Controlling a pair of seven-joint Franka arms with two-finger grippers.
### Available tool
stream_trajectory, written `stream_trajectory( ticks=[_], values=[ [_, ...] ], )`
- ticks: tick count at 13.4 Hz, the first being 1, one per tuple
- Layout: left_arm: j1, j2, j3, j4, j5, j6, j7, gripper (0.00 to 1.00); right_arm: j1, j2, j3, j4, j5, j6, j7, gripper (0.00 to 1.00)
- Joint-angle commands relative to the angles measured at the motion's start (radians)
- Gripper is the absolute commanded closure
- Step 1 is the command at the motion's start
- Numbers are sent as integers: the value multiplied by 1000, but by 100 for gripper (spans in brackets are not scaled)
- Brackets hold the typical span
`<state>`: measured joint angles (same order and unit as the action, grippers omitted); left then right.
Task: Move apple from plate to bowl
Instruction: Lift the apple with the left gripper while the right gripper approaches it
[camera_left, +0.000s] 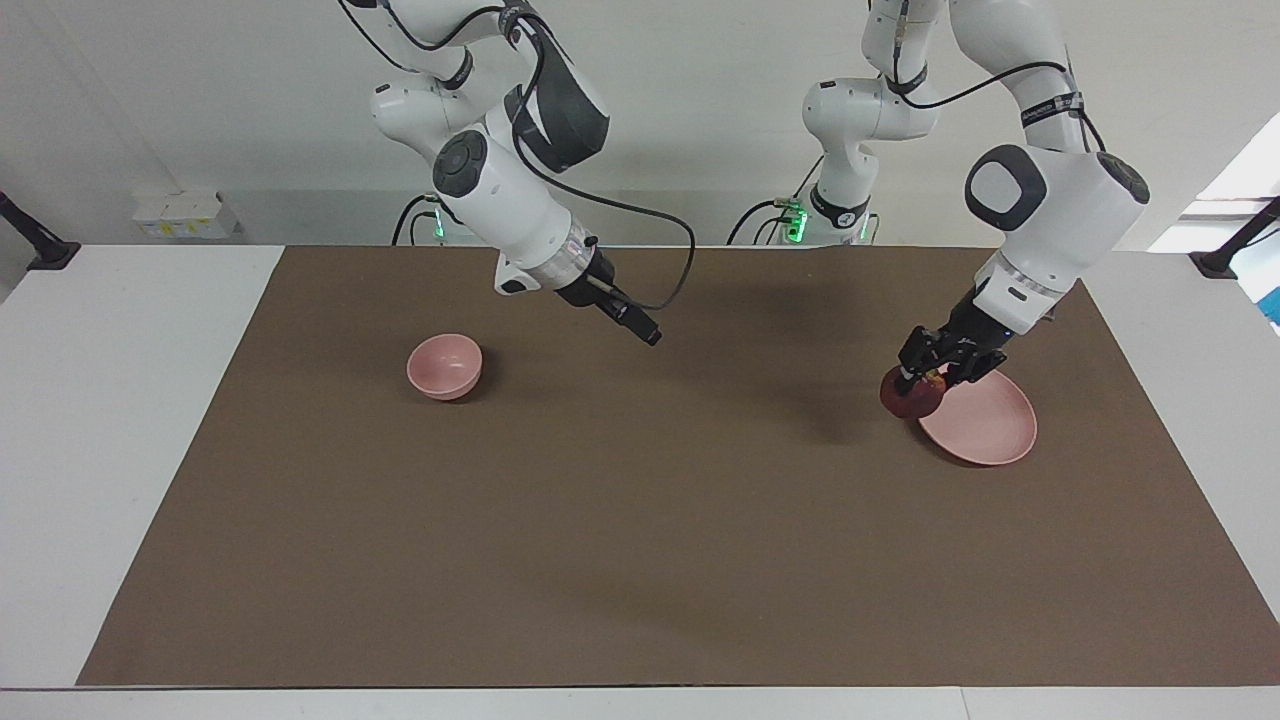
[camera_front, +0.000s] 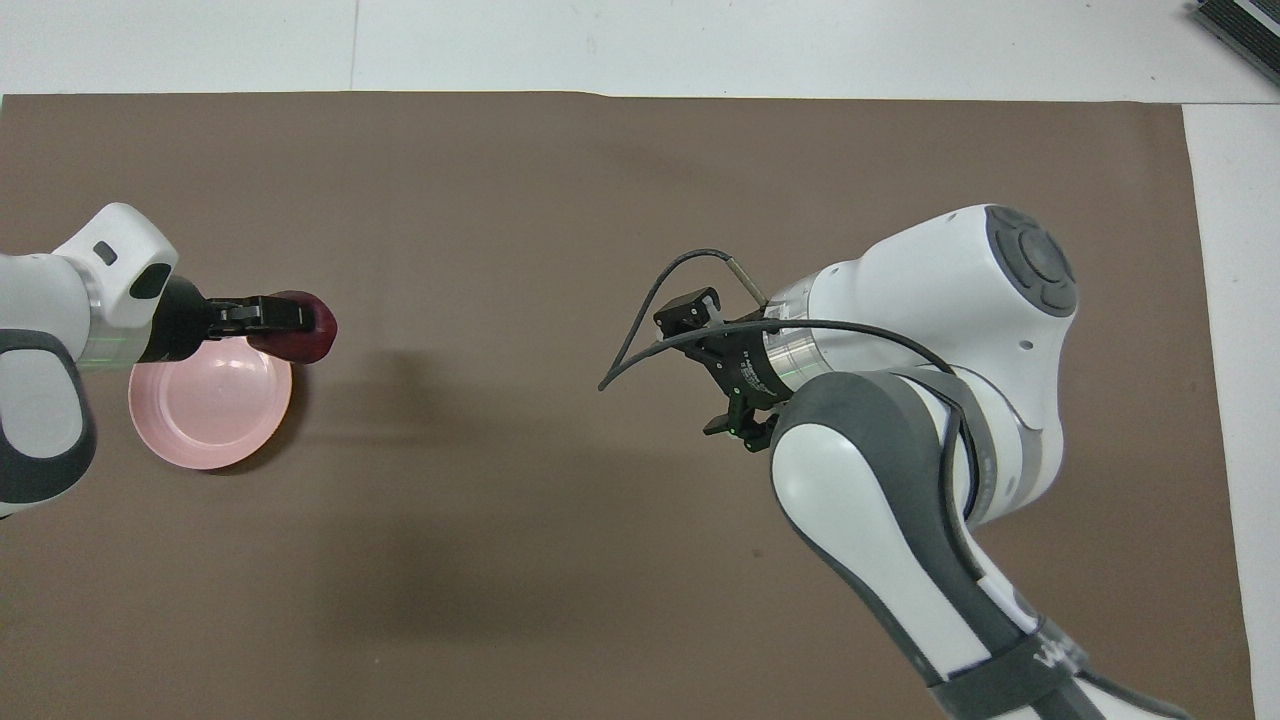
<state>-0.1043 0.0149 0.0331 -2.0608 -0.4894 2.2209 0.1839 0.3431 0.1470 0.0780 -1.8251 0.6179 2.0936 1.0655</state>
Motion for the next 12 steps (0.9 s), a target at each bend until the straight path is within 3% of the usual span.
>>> stream_trajectory(
  ticks=[1, 5, 8, 12],
  values=[
    [-47, -30, 1, -22, -111, -13, -17, 100, 52, 31, -1, -11, 61, 141, 65, 0],
    [-155, -73, -13, -84, -326, 70, -30, 100, 151, 126, -1, 22, 120, 347, 97, 0],
    [-241, -82, -30, -110, -356, 196, -119, 100, 197, 146, -1, 30, 176, 442, 111, 0],
    [-301, -101, -30, -136, -368, 229, -153, 100, 212, 178, -1, 79, 241, 477, 151, 0]
  ],
)
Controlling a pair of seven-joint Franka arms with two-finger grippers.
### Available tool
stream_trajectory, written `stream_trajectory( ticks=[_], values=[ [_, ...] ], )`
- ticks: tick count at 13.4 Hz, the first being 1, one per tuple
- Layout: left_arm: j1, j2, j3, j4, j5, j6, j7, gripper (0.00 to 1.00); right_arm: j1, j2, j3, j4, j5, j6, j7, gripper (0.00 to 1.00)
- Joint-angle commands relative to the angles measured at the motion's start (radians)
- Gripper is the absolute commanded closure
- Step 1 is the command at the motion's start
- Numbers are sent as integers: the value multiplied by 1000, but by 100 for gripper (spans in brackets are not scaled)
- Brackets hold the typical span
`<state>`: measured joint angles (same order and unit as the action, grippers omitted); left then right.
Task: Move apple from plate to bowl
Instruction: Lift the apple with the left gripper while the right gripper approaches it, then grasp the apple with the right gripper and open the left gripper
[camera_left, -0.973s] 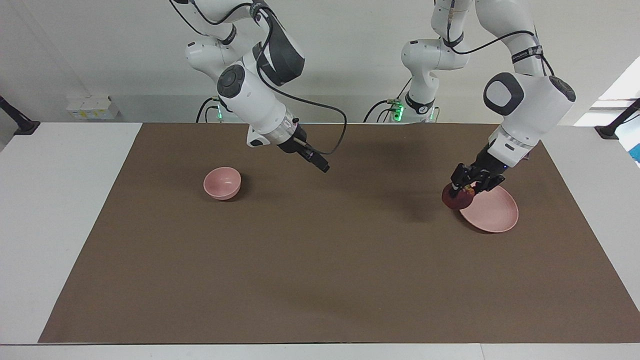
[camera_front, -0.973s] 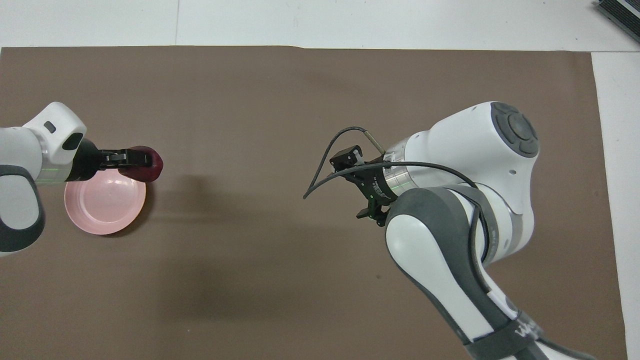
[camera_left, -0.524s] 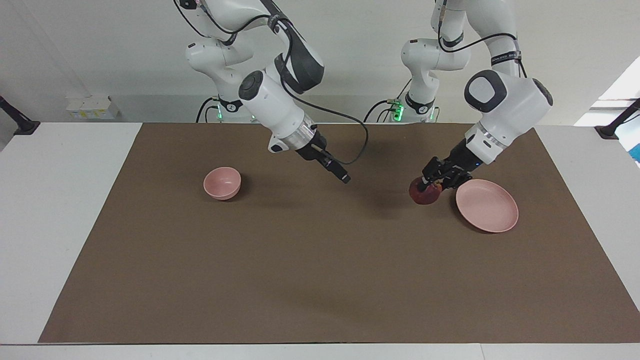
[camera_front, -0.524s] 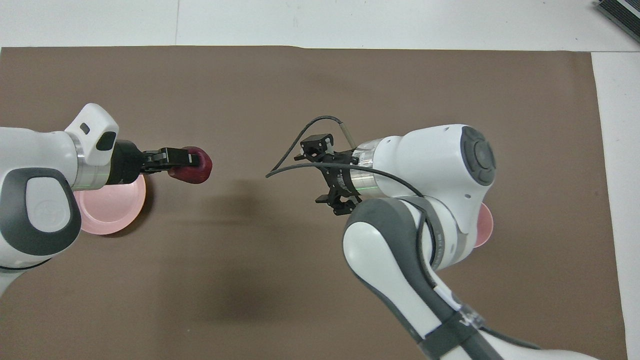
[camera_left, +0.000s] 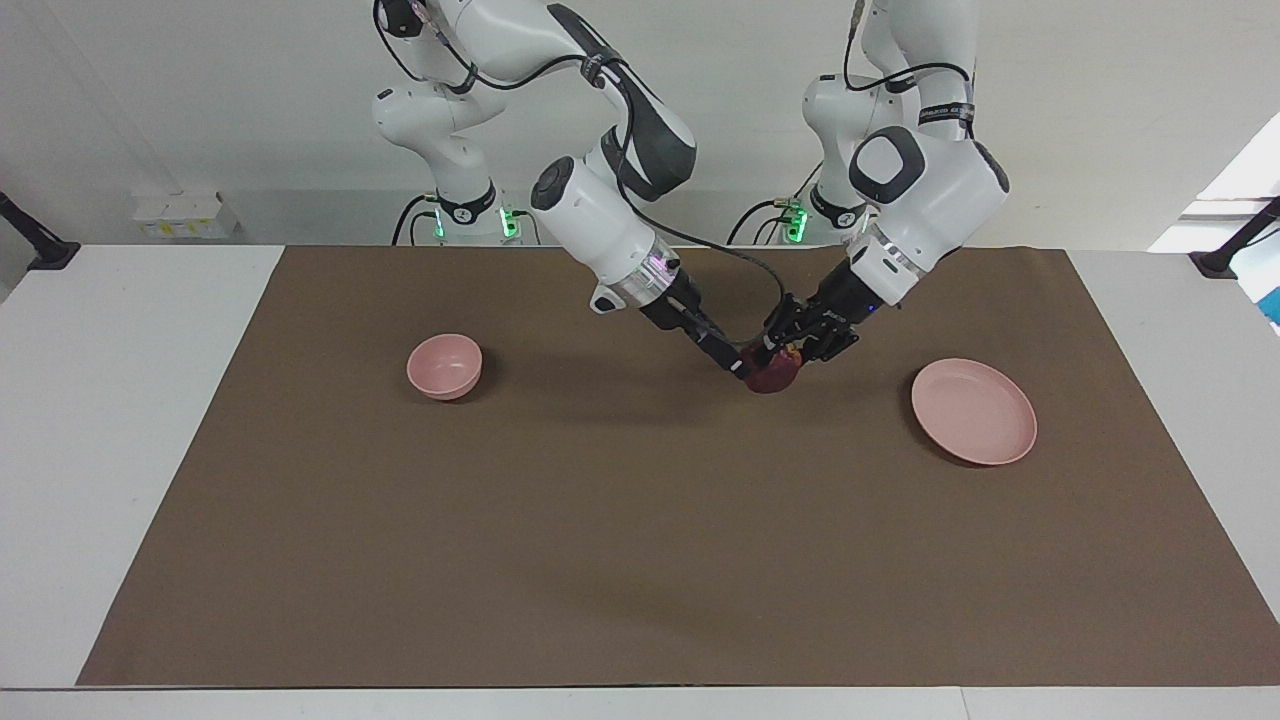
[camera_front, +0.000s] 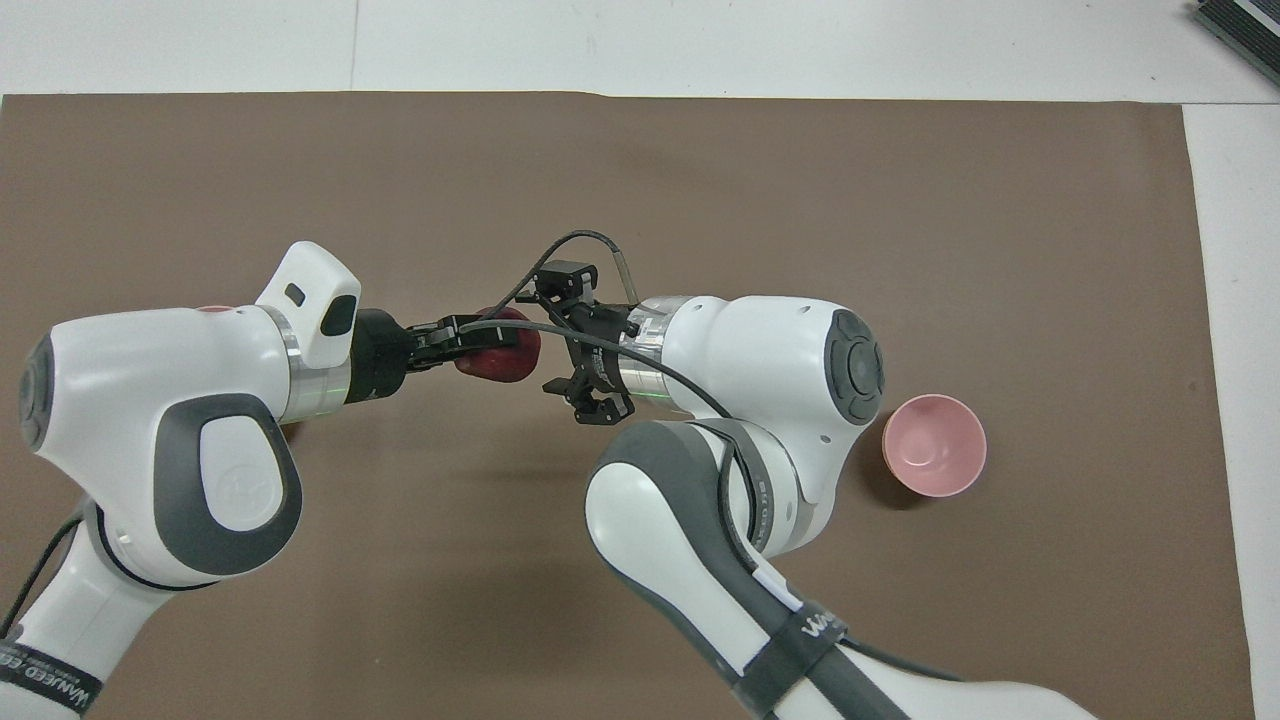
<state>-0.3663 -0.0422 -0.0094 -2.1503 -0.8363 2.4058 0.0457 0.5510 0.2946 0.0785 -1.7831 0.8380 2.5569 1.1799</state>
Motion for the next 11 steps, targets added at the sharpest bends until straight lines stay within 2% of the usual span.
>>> stream_trajectory(
  ticks=[1, 7, 8, 9, 10, 11],
  values=[
    [-49, -44, 12, -49, -23, 56, -29, 100, 4, 34, -2, 37, 10, -1, 30, 0],
    [-60, -38, 8, -45, -39, 111, -40, 100, 15, 66, -2, 37, 19, -9, 38, 0],
    [-63, -38, 8, -45, -50, 115, -40, 100, 15, 66, -2, 37, 6, -10, 35, 24],
    [-63, -38, 8, -45, -52, 121, -40, 100, 14, 66, -2, 37, 6, -14, 35, 69],
    [-63, -38, 8, -43, -52, 121, -40, 100, 13, 66, -2, 37, 6, -15, 35, 90],
    [-63, -36, 8, -42, -52, 121, -40, 100, 13, 66, -2, 37, 6, -15, 35, 98]
  ],
)
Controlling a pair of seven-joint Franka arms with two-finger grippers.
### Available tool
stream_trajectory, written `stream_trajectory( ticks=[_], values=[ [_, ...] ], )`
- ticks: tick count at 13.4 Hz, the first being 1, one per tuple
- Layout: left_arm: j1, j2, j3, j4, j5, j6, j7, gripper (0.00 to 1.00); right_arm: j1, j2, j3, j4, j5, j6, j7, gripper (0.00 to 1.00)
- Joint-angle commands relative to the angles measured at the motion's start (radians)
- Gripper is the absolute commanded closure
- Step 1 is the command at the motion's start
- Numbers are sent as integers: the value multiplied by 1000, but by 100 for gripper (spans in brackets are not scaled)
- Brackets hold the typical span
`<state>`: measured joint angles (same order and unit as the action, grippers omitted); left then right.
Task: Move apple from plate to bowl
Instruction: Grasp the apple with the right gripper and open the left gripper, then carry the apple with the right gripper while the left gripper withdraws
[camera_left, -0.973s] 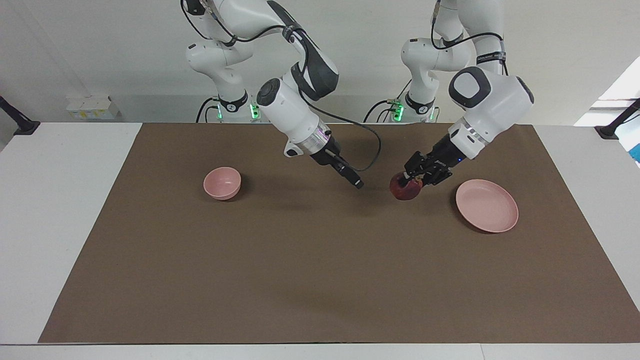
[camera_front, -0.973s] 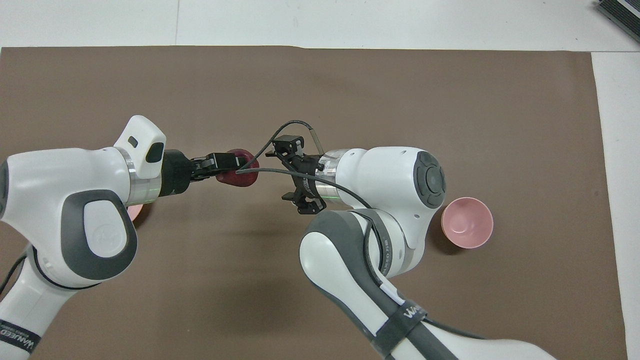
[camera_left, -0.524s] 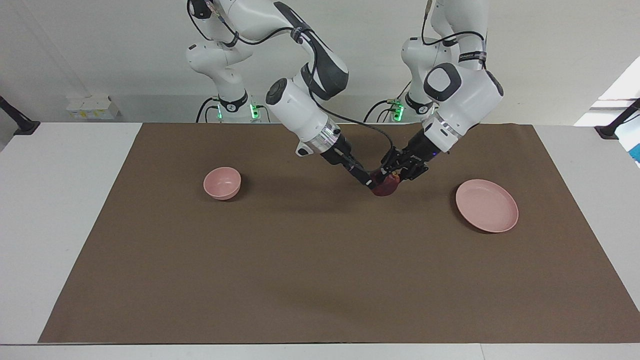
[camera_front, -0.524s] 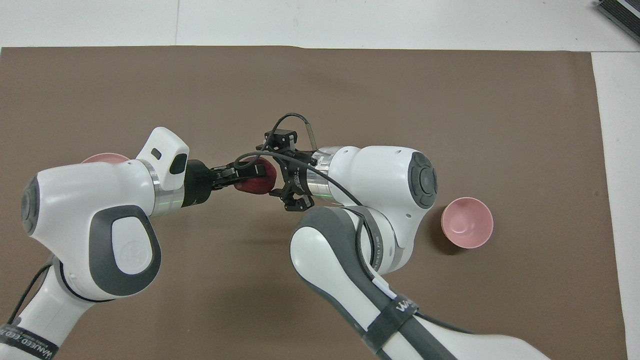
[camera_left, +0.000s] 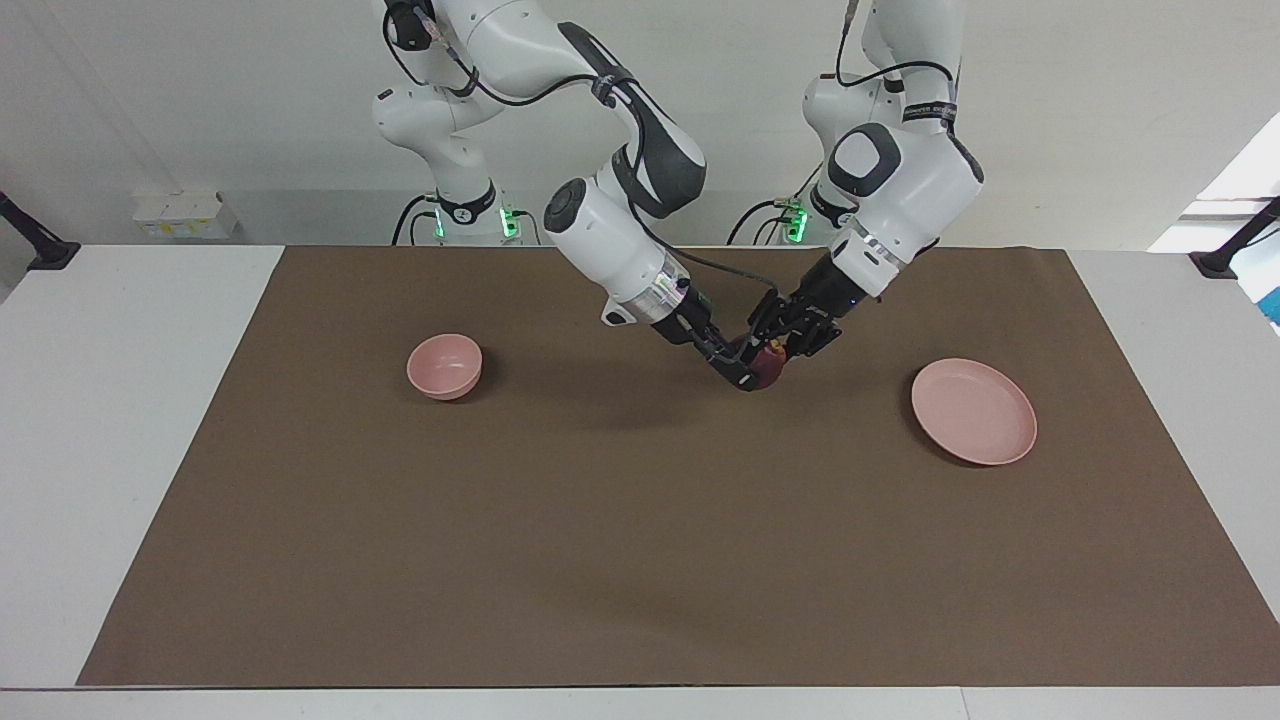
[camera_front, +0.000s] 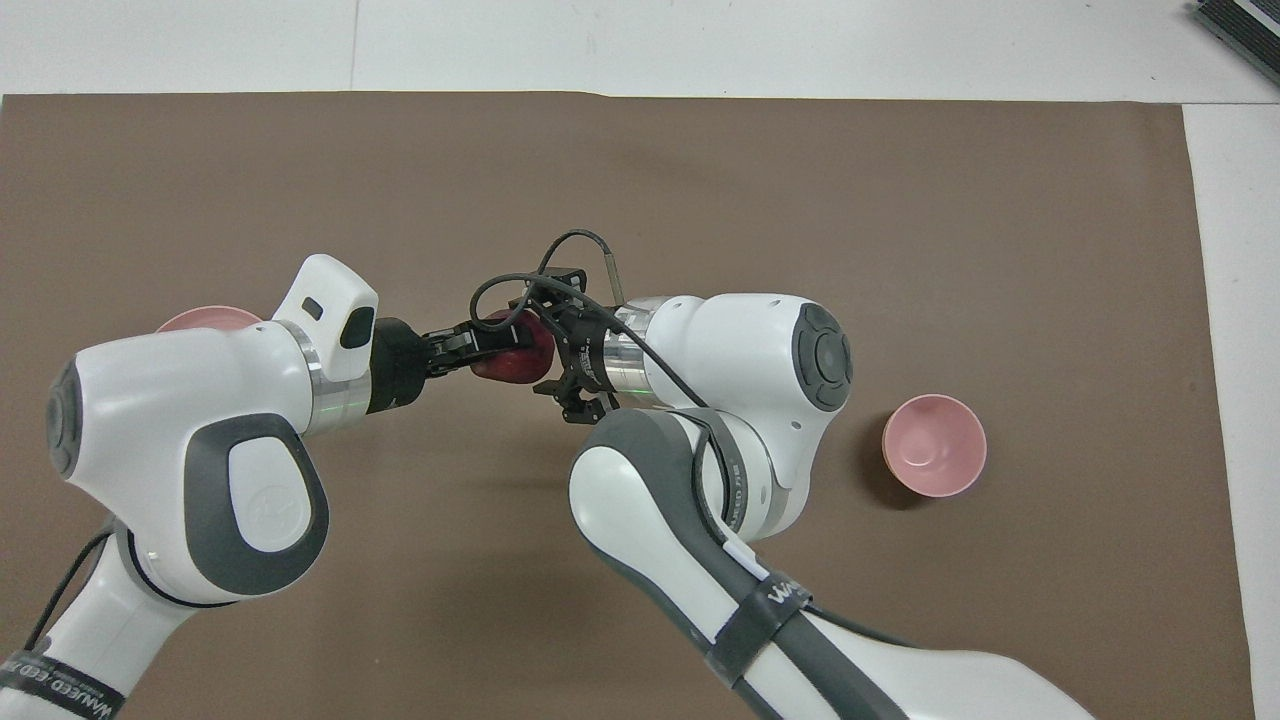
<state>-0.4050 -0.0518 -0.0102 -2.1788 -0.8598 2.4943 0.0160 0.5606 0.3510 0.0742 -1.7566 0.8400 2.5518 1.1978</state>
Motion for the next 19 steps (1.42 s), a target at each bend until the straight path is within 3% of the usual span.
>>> stream_trajectory(
  ticks=[1, 3, 4, 5, 7, 9, 12, 16, 19],
  values=[
    [-24, -25, 9, -13, -28, 32, -10, 100, 4, 10, 3, 11, 4, -9, 17, 99],
    [-24, -25, 6, -13, -28, 31, -10, 100, 2, 8, 3, 11, 4, -10, 17, 99],
    [-24, -23, 6, -10, -27, 29, -10, 95, 1, 9, 3, 11, 4, -10, 14, 99],
    [-24, -23, 6, -9, -27, 26, -10, 73, -1, 8, 3, 11, 4, -10, 11, 99],
    [-23, -16, 7, 7, -18, 18, -11, 0, -2, 6, 1, 9, 2, -15, 11, 99],
    [-11, -7, 9, 22, -7, 15, -1, 0, -7, -3, -5, 8, -1, -42, 8, 99],
    [49, 18, 15, 60, 137, -69, -1, 0, -42, -33, -10, 8, -93, -126, 6, 98],
    [170, 95, 16, 212, 492, -269, 2, 0, -125, -82, -8, 20, -260, -263, -9, 98],
    [218, 119, 18, 315, 741, -415, 6, 0, -186, -95, -10, 89, -396, -425, -154, 98]
  ],
)
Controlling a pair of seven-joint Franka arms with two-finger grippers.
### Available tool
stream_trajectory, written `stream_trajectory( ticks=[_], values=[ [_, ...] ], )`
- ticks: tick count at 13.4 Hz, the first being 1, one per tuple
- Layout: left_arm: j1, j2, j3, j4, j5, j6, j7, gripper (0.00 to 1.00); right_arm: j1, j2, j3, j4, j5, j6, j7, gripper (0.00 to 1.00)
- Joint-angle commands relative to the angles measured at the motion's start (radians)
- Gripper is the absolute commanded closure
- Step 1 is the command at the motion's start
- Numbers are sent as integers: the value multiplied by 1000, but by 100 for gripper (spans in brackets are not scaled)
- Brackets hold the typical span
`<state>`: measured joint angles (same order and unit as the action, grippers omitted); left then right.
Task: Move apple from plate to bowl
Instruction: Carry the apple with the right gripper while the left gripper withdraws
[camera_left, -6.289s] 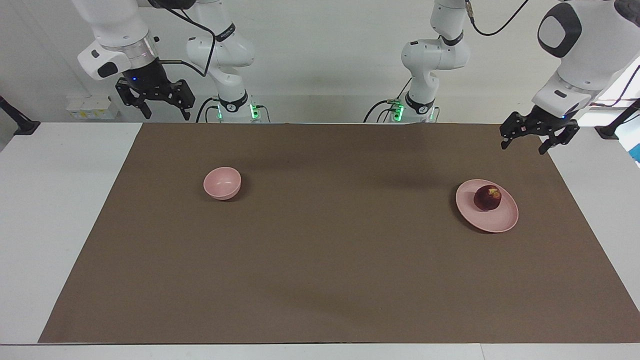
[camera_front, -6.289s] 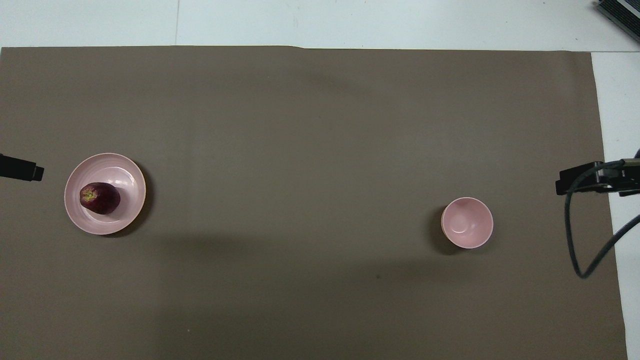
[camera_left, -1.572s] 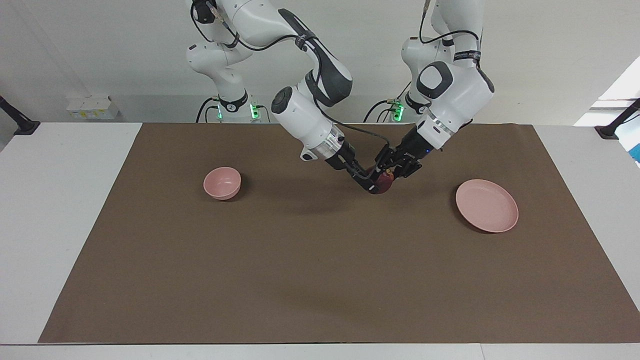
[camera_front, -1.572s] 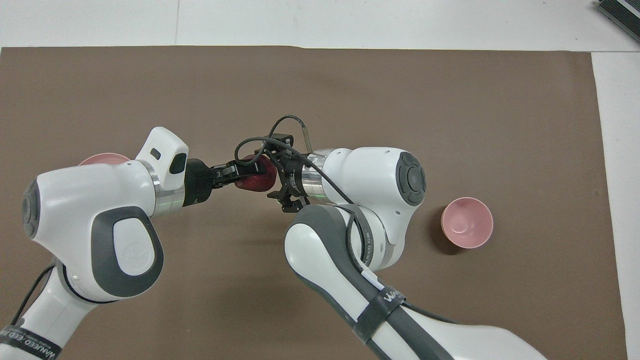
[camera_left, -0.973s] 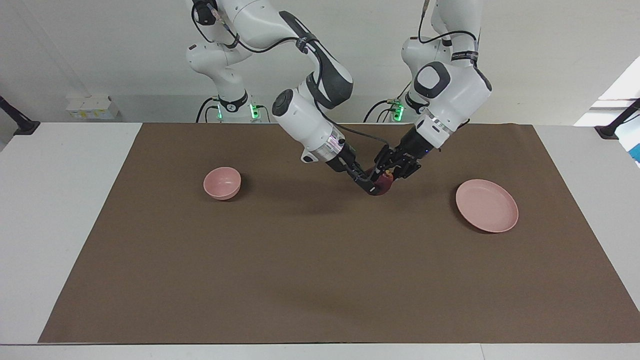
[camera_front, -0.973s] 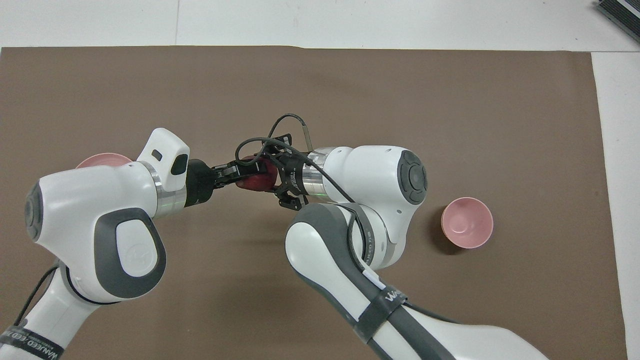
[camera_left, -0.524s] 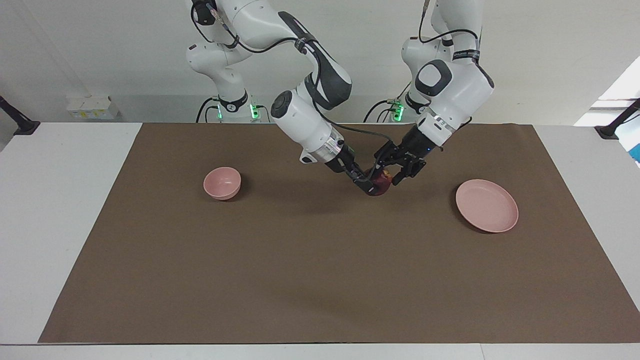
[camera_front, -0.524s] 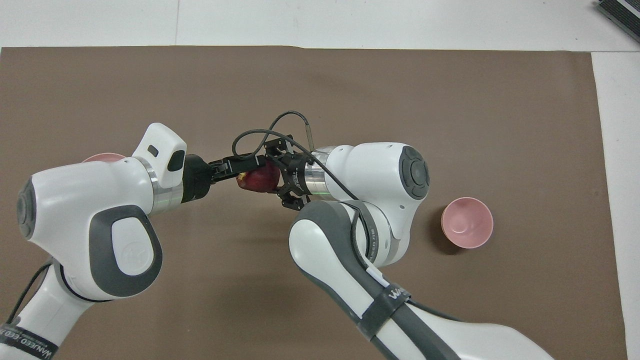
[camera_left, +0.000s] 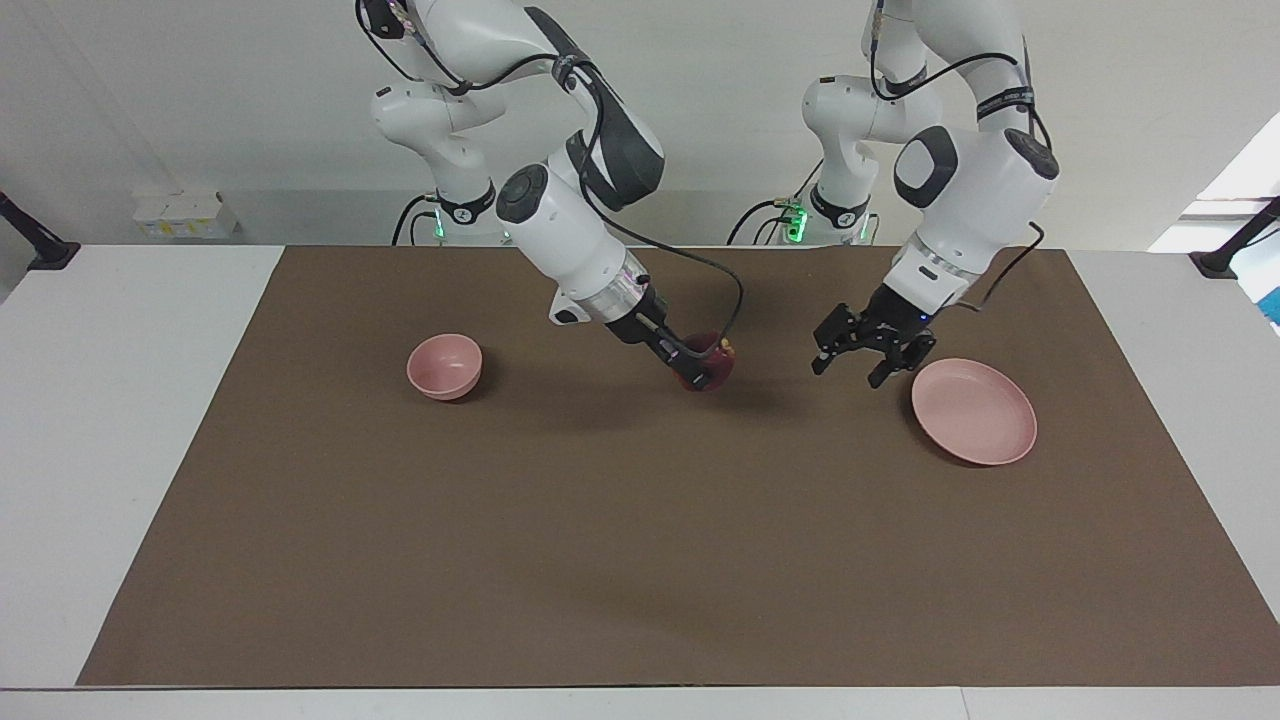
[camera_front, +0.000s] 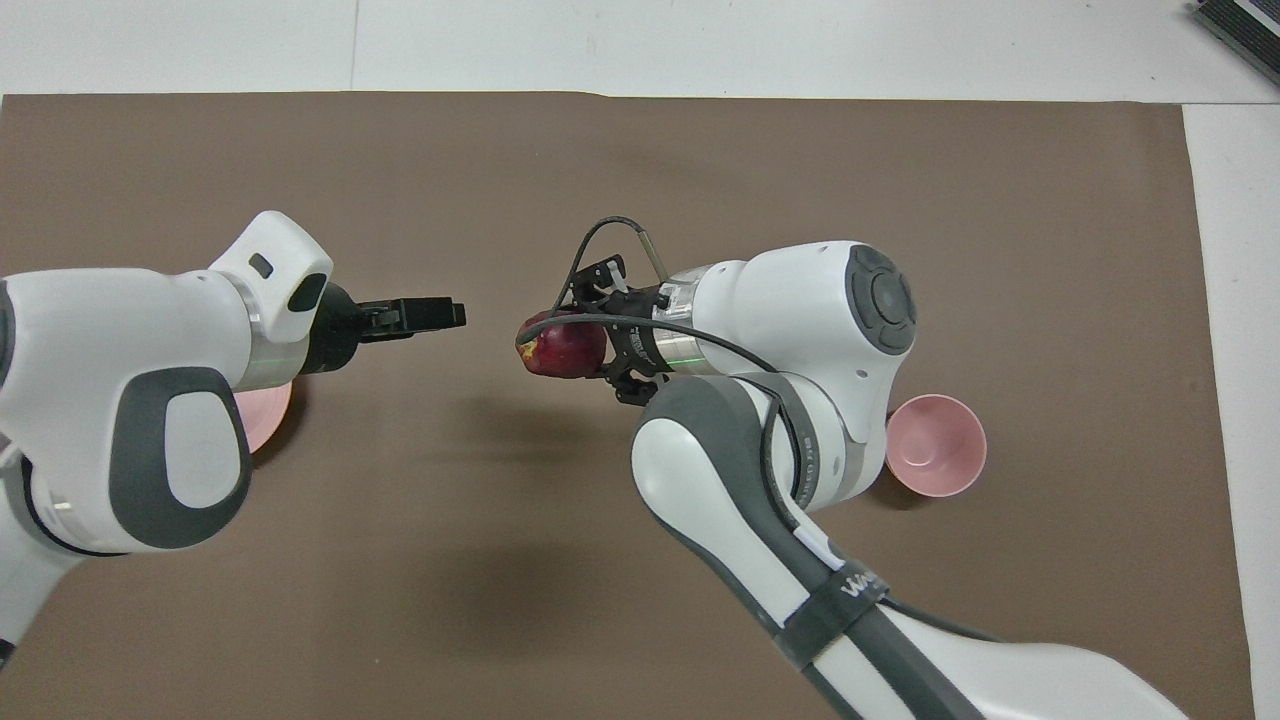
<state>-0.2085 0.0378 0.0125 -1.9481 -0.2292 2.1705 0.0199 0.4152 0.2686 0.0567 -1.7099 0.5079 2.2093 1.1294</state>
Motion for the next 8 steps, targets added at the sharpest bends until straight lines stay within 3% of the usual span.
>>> stream_trajectory(
  ticks=[1, 6, 8],
  values=[
    [30, 24, -3, 119, 146, -134, 3, 0, -62, -11, 8, 68, -86, -127, -141, 98],
    [75, 22, -2, 421, 215, -518, 14, 0, -130, -23, 8, 101, -247, -238, -451, 99],
    [75, 11, 10, 465, 249, -616, 61, 0, -163, -28, 6, 99, -284, -278, -589, 99]
  ],
)
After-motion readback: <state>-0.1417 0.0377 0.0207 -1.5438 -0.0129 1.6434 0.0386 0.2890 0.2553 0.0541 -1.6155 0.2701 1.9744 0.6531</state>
